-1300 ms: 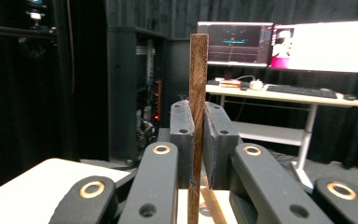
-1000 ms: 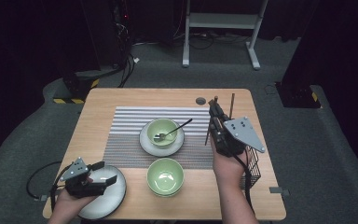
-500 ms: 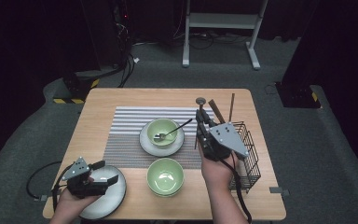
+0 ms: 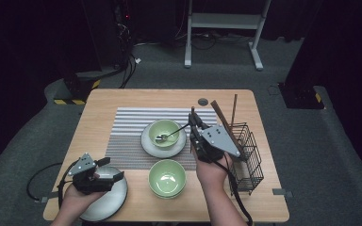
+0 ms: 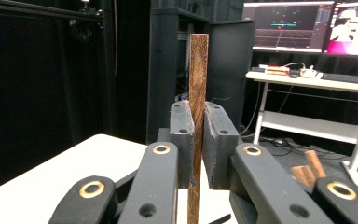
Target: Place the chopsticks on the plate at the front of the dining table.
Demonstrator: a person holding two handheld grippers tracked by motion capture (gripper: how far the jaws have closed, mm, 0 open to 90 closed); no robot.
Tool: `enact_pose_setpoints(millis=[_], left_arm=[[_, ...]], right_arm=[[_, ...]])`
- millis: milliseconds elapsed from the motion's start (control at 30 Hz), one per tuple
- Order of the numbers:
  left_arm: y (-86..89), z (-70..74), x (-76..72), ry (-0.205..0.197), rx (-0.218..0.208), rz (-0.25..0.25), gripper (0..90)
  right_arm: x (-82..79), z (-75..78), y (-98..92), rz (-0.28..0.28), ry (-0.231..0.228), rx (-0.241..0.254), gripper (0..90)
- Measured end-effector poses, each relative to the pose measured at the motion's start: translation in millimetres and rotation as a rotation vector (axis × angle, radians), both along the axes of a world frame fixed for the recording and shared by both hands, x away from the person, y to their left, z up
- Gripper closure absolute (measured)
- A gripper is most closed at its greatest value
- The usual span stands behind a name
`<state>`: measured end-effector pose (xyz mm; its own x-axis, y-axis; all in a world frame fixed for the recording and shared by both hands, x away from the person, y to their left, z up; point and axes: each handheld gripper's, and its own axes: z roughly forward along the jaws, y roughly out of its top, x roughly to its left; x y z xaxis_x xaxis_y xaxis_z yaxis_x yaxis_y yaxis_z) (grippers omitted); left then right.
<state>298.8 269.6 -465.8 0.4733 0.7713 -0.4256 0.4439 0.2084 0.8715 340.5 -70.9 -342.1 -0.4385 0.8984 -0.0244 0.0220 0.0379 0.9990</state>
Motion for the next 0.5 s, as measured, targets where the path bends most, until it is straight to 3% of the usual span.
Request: enact_pose_setpoints(millis=[67,167,500], left_arm=[[-2.0,1.3,1.3,0.007,-0.024,-0.010,16.2],[-5.2,0.8,2.3,0.006,-0.003,-0.009,16.2],[-15.1,8.0,10.0,0.010,-0.021,-0.024,16.2]], right_arm=[[-0.2,-1.3,2.9,0.012,-0.001,0.004,82.9],[-0.7,-2.6,5.8,0.026,-0.005,0.006,82.9],[-2.8,-3.0,13.1,0.057,-0.005,0.028,82.9]])
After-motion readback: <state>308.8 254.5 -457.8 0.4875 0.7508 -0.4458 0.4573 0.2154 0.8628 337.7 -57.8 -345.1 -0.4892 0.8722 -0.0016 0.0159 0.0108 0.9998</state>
